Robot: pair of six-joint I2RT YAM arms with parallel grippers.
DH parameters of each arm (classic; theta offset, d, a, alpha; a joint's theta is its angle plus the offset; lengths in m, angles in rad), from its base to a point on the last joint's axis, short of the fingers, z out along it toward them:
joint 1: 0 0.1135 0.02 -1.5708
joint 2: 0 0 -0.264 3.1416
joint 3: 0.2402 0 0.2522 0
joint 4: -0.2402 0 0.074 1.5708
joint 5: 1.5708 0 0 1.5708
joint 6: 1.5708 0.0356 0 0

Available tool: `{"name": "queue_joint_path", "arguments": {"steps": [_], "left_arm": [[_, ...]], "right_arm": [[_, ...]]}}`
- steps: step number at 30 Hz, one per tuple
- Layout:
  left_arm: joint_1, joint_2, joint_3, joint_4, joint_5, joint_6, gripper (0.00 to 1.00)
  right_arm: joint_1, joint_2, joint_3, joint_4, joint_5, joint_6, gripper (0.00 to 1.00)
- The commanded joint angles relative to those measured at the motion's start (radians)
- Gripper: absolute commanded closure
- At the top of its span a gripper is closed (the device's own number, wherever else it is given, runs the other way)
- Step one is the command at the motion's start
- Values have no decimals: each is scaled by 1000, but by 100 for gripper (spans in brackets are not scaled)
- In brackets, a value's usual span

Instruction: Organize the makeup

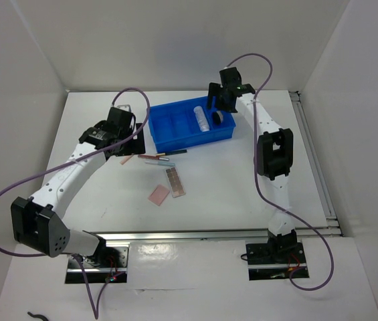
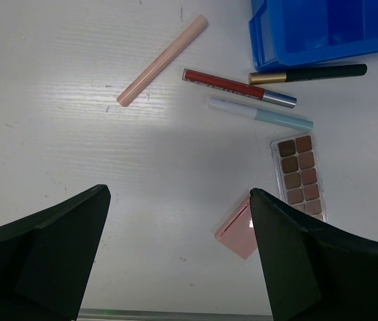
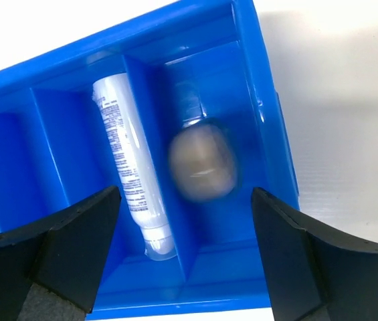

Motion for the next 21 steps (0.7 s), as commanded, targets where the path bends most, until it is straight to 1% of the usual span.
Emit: {"name": "queue_joint_path", "arguments": {"steps": [1,4,6,7,8,9,10,12,13,14,15,16,17,18,19,20,21], "left_arm": [[-4,7,31,-3,-5,0,0],[-4,7,40,-3,-5,0,0],[-4,7,40,-13,4,0,0],[-4,7,49,-13,4,0,0],[-4,7,49,-13,4,0,0],[-4,7,49,-23,4,0,0],[-4,-2,60,-23,4,0,0],[-4,-2,60,-32,4,0,0],[-4,-13,60,-32,-5,0,0],[-4,-25,60,-32,-15,0,0],[-4,-25,60,-32,-16,-10,0],[-4,-39,48,-32,-25,-10,0],[-4,-54,48,-23,-34,-22,2],[-4,-55,36,-23,-34,-34,4],[-4,-64,36,-23,-34,-34,4],[-4,-64,36,-23,-43,-51,4],[-4,-64,36,-23,-43,-65,4]], "right_arm": [[-2,7,65,41,-26,-14,12],[-2,-31,75,41,-26,-14,12],[-2,-56,63,41,-26,-14,17],[-2,-91,28,32,-26,-14,26],[-2,-116,3,31,-26,-14,31],[8,-178,-76,50,-26,-14,37],[18,-217,-130,64,-17,-14,53],[65,-301,-251,96,-5,-23,67],[85,-379,-367,107,-5,-23,72],[105,-416,-428,116,-5,-23,74],[146,-452,-486,116,-5,-23,74],[168,-520,-601,131,-5,-23,74],[192,-553,-658,148,-57,-23,61],[249,-582,-709,166,-84,-37,45],[278,-628,-785,177,-98,-37,28],[317,-639,-809,177,-83,-37,17],[381,-639,-822,177,-69,-26,5]]}}
